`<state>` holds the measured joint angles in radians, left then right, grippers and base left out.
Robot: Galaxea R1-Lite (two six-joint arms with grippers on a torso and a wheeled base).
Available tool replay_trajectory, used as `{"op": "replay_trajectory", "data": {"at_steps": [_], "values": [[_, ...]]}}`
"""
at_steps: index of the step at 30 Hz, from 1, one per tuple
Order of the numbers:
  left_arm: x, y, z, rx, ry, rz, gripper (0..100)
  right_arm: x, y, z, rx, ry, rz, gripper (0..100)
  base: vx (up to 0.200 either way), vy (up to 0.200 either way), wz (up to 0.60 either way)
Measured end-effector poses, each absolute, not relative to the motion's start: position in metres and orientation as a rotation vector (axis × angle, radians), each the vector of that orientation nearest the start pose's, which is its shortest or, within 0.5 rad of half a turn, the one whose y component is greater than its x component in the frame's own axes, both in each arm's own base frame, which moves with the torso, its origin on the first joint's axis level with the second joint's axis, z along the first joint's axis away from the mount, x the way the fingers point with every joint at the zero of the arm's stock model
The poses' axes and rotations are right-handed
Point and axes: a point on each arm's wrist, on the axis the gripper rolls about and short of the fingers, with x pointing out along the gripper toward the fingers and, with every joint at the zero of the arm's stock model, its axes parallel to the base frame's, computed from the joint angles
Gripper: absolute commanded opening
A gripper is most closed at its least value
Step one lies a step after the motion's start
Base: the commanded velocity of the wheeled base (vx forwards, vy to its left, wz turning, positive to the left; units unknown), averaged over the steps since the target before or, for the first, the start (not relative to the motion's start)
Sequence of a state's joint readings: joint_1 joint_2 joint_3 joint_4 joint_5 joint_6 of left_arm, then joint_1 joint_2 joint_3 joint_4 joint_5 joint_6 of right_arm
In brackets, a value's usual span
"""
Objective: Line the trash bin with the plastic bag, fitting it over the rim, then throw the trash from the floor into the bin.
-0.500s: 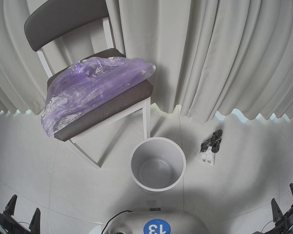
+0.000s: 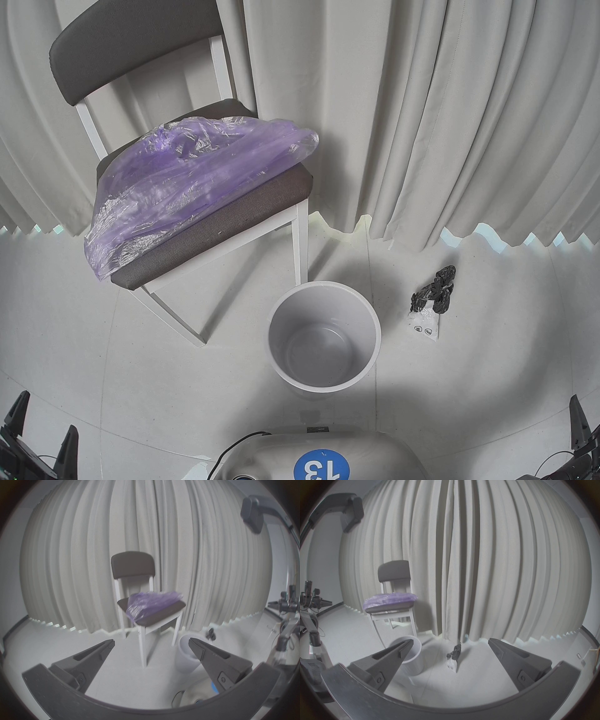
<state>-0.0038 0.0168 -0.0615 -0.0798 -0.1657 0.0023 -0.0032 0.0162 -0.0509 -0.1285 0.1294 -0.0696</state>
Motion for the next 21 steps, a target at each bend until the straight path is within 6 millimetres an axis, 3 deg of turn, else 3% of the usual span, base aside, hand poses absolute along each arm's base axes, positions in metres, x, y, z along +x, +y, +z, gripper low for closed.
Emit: {"op": "replay_trajectory", "data": {"at_steps": [8,15,21], "values": [[-0.037,-0.005,0.143,-0.038,-0.211,-0.220,100,-0.032,0.004,0.137,-0.052,-0.214,0.156,100,0.000,0.000,0.00],[-0.029,-0.004,0.172,0.017,-0.173,-0.168,100,-0.012,0.005,0.190,0.033,-0.182,0.139,100,0.000,0.000,0.00],[-0.019,-0.003,0.194,0.166,-0.126,-0.126,100,-0.002,0.005,0.237,0.031,-0.232,0.152,100,0.000,0.000,0.00]]}}
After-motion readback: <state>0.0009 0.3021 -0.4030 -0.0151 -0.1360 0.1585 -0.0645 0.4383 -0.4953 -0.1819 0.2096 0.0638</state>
